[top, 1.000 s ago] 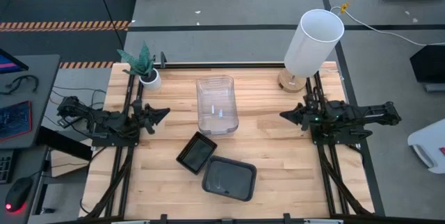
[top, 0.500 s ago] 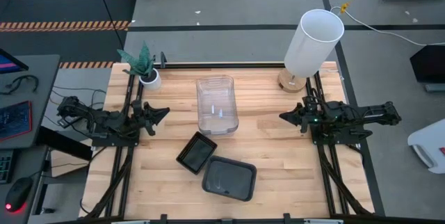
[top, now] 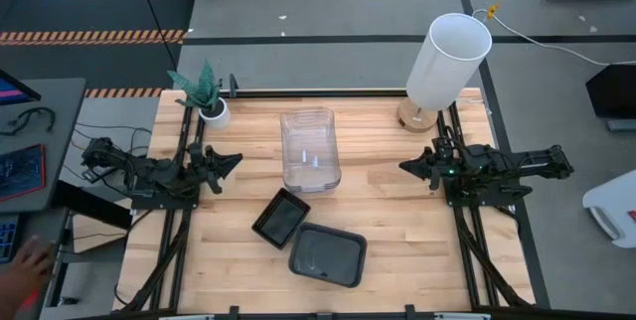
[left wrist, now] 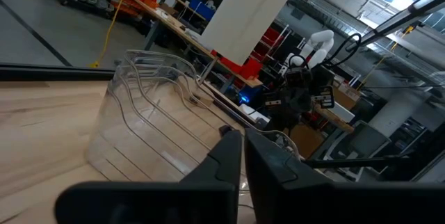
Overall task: Stack baskets by color
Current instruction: Return to home position
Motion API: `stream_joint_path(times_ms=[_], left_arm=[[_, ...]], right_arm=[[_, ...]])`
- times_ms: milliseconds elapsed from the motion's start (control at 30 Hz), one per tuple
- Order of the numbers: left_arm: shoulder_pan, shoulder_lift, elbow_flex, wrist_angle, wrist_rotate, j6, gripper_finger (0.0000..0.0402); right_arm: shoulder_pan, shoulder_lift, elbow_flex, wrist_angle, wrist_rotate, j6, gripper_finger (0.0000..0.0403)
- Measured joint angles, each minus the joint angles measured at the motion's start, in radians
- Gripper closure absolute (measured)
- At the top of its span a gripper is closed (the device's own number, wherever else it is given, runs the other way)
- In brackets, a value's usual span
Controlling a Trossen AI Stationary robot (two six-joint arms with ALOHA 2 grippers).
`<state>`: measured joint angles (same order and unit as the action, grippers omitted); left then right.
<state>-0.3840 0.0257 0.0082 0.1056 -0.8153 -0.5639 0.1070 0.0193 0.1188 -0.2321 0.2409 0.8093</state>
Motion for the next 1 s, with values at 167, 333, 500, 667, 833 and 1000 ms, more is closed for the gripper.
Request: stream_joint_path(times_ms=[167,333,500,667,833,1000], left_arm=[[0.000,0.000,0.000,0.001,0.000,0.000,0.0383],[0.000,0.000,0.000,0.001,0.000,0.000,0.0376],[0.000,0.000,0.000,0.001,0.000,0.000,0.0370],[0.000,0.000,0.000,0.001,0.000,0.000,0.0376],[0.000,0.000,0.000,0.001,0.000,0.000,0.0380],[0.000,0.000,0.000,0.001,0.000,0.000,0.0374]], right_arm=[[0.000,0.000,0.000,0.000,0.000,0.000,0.0384],[0.000,0.000,0.000,0.000,0.000,0.000,0.0384],[0.000,0.000,0.000,0.000,0.000,0.000,0.0384],[0.000,0.000,0.000,0.000,0.000,0.000,0.0384],[0.000,0.000,0.001,0.000,0.000,0.000,0.0384],[0.000,0.000,0.001,0.000,0.000,0.000,0.0384]])
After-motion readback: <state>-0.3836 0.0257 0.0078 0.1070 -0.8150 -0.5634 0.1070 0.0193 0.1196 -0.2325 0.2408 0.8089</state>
